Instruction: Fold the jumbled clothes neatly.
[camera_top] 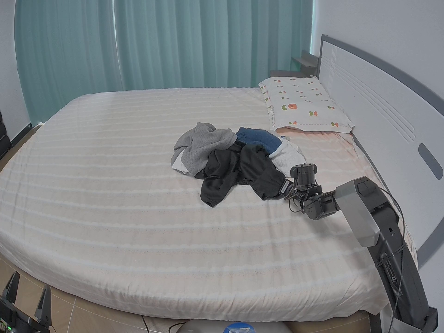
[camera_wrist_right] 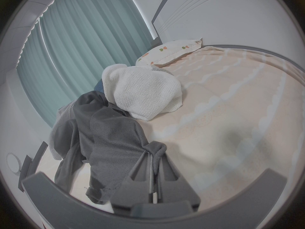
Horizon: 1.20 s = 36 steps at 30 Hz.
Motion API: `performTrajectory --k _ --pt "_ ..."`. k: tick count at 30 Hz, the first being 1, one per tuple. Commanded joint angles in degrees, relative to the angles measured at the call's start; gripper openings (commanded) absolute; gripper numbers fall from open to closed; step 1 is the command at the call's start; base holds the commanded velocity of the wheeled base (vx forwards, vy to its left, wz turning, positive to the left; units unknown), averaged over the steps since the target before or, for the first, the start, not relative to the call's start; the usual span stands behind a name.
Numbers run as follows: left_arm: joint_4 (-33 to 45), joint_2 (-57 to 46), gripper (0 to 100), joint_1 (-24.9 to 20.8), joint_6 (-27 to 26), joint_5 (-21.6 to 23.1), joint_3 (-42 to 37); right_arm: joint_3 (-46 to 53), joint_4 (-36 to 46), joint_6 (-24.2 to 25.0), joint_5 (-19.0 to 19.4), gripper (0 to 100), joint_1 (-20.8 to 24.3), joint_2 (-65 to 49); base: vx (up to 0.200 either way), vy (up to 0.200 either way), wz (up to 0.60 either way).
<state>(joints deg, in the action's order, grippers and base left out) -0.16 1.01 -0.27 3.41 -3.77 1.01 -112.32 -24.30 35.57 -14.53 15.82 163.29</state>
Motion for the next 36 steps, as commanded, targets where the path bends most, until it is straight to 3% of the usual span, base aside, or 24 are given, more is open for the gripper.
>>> performTrajectory --k 1,4,5,6,9,13,19,24,30,36 --pt "-0.02 -1.01 100 0.0 0.01 -0.01 -0.84 13.1 -2.16 0.11 0.47 0 0.44 -10.28 0.0 0.0 0.0" --pt "-0.02 -1.01 100 0.0 0.01 -0.01 -0.84 21.88 -5.24 0.11 1.96 0 0.96 -15.9 0.0 0.0 0.0" --pt "-0.02 -1.01 100 0.0 0.01 -0.01 -0.84 31.99 -9.01 0.11 5.92 0 1.49 -21.88 0.0 0.0 0.0" --pt "-0.02 -1.01 100 0.0 0.01 -0.01 -0.84 33.57 -9.63 0.11 6.45 0 1.49 -22.76 0.0 0.0 0.0" --pt "-0.02 -1.01 100 0.0 0.01 -0.01 -0.84 51.86 -17.1 0.64 13.83 0 1.84 -34.18 0.0 0.0 0.0" --pt "-0.02 -1.01 100 0.0 0.01 -0.01 -0.84 69.96 -24.84 5.65 20.33 0 3.34 -46.4 0.0 0.0 0.0" --pt "-0.02 -1.01 100 0.0 0.01 -0.01 -0.84 90.35 -35.21 13.47 26.22 0 3.78 -59.76 0.0 0.0 0.0" --pt "-0.02 -1.01 100 0.0 0.01 -0.01 -0.84 100.81 -41.89 15.67 30.53 0 3.78 -62.66 0.0 0.0 0.0" --pt "-0.02 -1.01 100 0.0 0.01 -0.01 -0.84 107.93 -50.06 15.58 30.7 0 3.51 -66.35 0.0 0.0 0.0" --pt "-0.02 -1.01 100 0.0 0.01 -0.01 -0.84 110.65 -50.85 15.67 30.62 0 6.15 -77.07 0.0 0.0 0.0"
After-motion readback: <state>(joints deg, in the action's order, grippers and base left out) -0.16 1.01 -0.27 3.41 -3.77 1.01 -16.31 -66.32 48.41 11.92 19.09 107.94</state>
